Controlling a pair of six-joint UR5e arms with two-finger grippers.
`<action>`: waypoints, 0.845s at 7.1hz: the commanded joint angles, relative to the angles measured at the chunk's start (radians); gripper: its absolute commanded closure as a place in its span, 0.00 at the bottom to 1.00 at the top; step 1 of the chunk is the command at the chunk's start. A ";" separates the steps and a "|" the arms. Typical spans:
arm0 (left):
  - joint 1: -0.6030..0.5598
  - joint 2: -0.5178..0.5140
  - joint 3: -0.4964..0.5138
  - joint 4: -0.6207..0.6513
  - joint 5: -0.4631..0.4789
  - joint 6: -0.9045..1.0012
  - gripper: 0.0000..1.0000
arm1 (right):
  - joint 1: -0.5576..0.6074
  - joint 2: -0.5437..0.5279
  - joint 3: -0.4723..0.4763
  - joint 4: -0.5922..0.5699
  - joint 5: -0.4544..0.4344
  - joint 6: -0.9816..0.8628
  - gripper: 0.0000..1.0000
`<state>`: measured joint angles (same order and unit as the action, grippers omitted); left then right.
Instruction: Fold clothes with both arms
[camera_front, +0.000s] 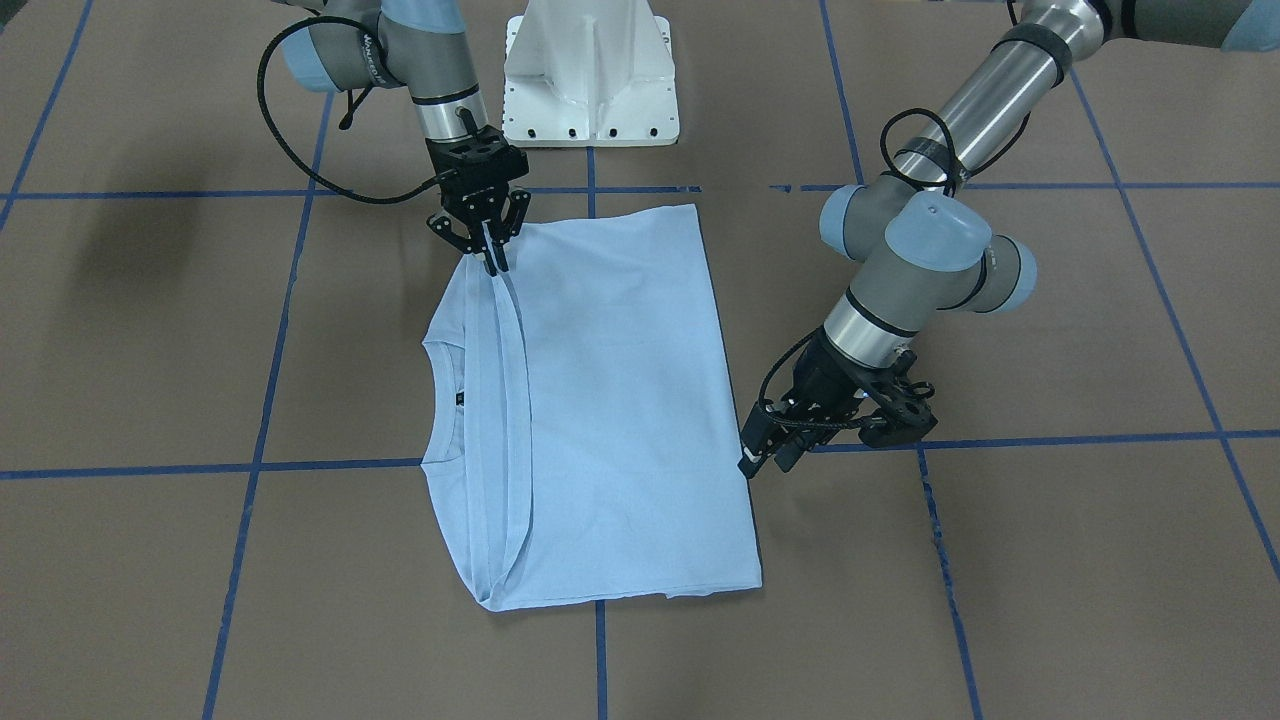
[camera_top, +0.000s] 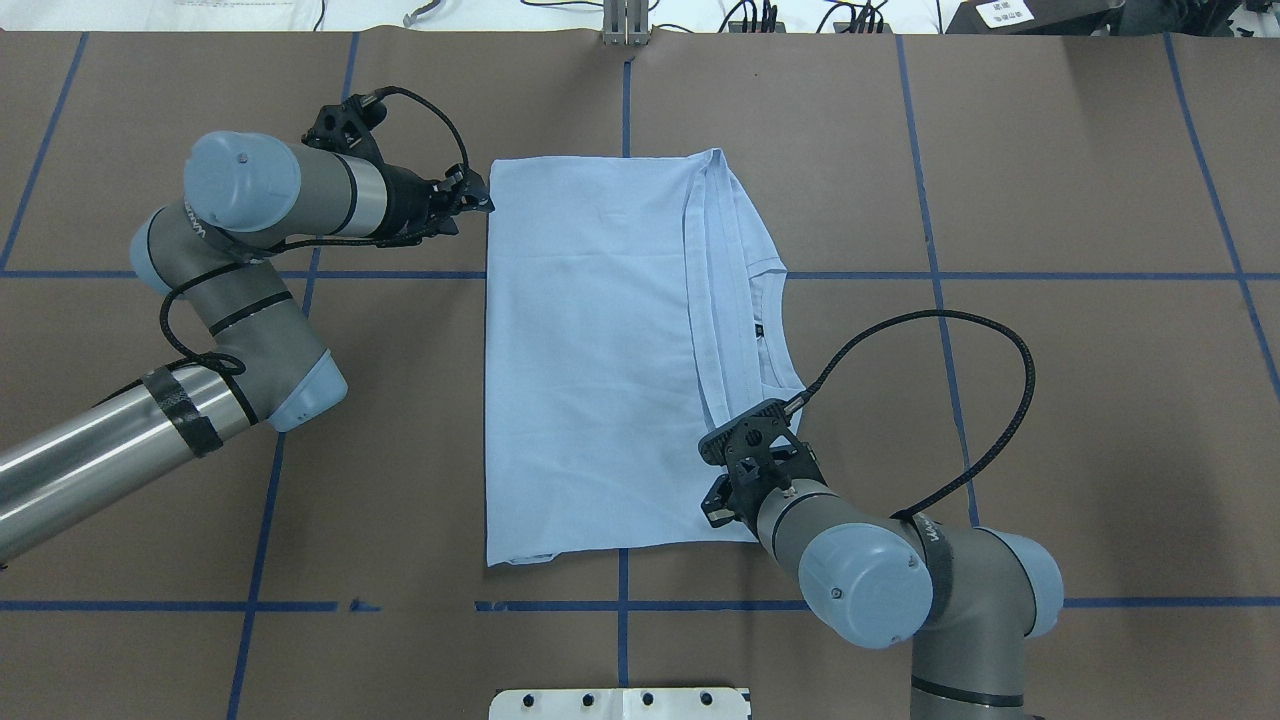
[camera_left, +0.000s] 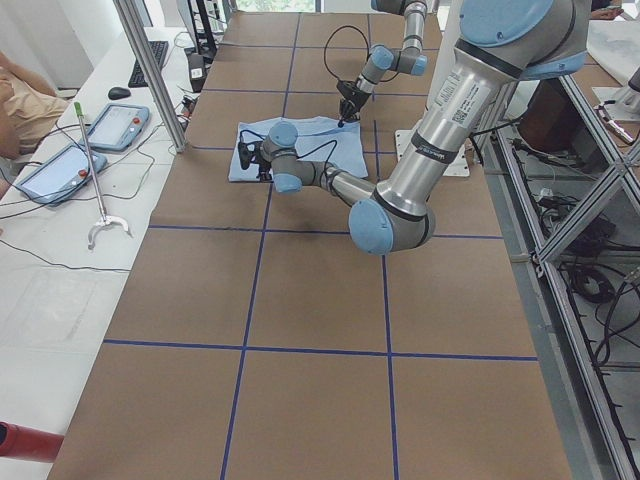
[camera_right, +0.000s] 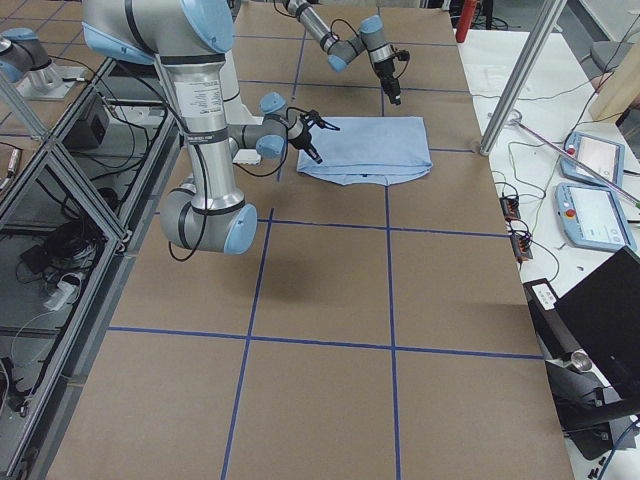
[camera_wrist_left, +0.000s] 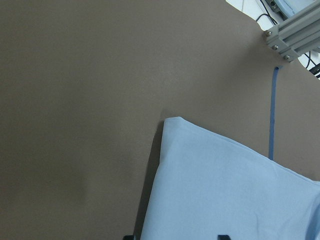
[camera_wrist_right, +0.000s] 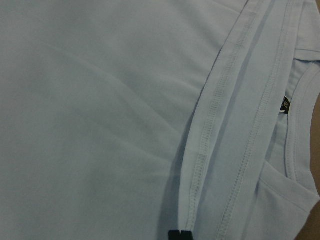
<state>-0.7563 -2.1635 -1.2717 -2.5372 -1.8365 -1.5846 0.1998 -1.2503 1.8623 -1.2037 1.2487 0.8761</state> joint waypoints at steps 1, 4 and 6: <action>0.000 0.001 -0.002 0.000 -0.001 0.000 0.37 | 0.023 -0.009 0.012 0.004 0.035 -0.002 1.00; 0.000 -0.001 -0.005 0.000 -0.001 -0.003 0.37 | 0.017 -0.077 0.037 0.004 0.029 0.007 1.00; 0.000 -0.001 -0.005 0.000 0.000 -0.003 0.37 | 0.015 -0.075 0.032 0.003 0.031 0.009 1.00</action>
<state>-0.7563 -2.1643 -1.2759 -2.5372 -1.8367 -1.5873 0.2164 -1.3249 1.8967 -1.2005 1.2786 0.8840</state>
